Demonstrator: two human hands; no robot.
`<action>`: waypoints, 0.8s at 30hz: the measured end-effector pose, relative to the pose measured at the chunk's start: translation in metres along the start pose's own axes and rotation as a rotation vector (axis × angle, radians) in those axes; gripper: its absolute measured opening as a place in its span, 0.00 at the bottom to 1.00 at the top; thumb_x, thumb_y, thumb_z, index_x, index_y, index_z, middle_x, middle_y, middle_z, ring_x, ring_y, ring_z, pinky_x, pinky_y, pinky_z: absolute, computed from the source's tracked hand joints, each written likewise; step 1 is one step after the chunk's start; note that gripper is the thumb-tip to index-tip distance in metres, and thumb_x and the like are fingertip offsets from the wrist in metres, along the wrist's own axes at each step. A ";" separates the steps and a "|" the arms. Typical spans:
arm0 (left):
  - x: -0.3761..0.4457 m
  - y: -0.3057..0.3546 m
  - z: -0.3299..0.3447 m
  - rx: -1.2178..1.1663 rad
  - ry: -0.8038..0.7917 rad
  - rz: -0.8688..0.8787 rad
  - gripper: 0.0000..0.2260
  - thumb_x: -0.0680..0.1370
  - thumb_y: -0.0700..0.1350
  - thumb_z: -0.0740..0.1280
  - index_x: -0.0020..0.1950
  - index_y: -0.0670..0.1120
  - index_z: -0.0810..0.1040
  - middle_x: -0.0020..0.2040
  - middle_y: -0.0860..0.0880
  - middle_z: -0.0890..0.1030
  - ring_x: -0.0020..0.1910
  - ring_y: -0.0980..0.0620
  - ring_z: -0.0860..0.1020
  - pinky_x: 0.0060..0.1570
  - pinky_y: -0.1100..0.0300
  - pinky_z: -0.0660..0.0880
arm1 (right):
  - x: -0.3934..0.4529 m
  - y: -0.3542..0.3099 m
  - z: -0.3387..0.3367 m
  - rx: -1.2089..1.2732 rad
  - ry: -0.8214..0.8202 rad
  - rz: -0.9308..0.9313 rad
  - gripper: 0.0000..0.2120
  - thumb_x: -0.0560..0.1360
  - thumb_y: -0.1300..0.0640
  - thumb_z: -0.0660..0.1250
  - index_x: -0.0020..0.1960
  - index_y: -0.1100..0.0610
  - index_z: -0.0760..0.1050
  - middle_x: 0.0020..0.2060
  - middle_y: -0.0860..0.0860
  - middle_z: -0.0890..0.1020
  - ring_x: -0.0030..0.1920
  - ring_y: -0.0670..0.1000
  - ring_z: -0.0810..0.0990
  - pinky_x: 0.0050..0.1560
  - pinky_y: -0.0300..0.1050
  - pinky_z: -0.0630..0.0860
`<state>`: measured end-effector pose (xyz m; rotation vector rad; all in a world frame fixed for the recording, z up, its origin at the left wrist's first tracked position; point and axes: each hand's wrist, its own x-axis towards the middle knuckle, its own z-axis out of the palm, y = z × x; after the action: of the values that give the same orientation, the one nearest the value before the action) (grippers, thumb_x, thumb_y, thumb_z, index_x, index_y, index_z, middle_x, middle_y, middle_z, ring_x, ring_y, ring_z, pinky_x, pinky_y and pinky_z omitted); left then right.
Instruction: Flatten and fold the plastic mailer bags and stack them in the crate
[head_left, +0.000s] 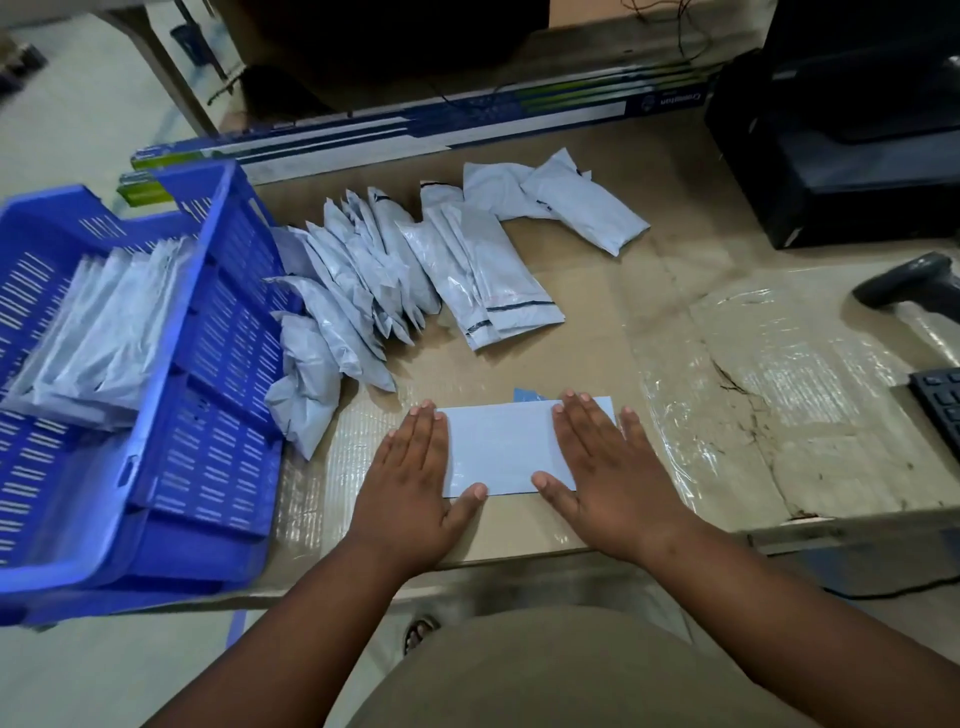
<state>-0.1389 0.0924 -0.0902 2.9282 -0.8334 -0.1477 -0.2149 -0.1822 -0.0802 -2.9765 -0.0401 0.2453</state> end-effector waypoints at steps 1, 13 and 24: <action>-0.001 -0.003 -0.001 0.009 -0.016 -0.014 0.43 0.82 0.73 0.47 0.87 0.45 0.45 0.88 0.46 0.44 0.86 0.49 0.43 0.84 0.45 0.49 | -0.002 0.004 0.000 -0.007 0.002 0.018 0.46 0.77 0.26 0.26 0.85 0.55 0.35 0.85 0.50 0.36 0.84 0.49 0.33 0.83 0.62 0.38; 0.067 0.022 -0.082 0.068 -0.216 0.108 0.47 0.75 0.65 0.71 0.86 0.52 0.51 0.77 0.46 0.71 0.74 0.42 0.70 0.70 0.43 0.71 | -0.022 0.014 -0.011 0.041 0.192 -0.049 0.37 0.83 0.31 0.43 0.83 0.52 0.61 0.85 0.55 0.54 0.85 0.56 0.49 0.82 0.68 0.44; 0.105 0.026 -0.102 0.057 -0.404 -0.023 0.18 0.72 0.61 0.77 0.45 0.49 0.77 0.43 0.52 0.76 0.46 0.48 0.76 0.43 0.54 0.69 | -0.038 0.004 -0.014 0.146 0.513 -0.185 0.15 0.80 0.46 0.66 0.65 0.47 0.79 0.69 0.52 0.77 0.69 0.57 0.76 0.75 0.73 0.61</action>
<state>-0.0512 0.0218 0.0071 3.0063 -0.8591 -0.7485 -0.2502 -0.1898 -0.0614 -2.7708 -0.2241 -0.5122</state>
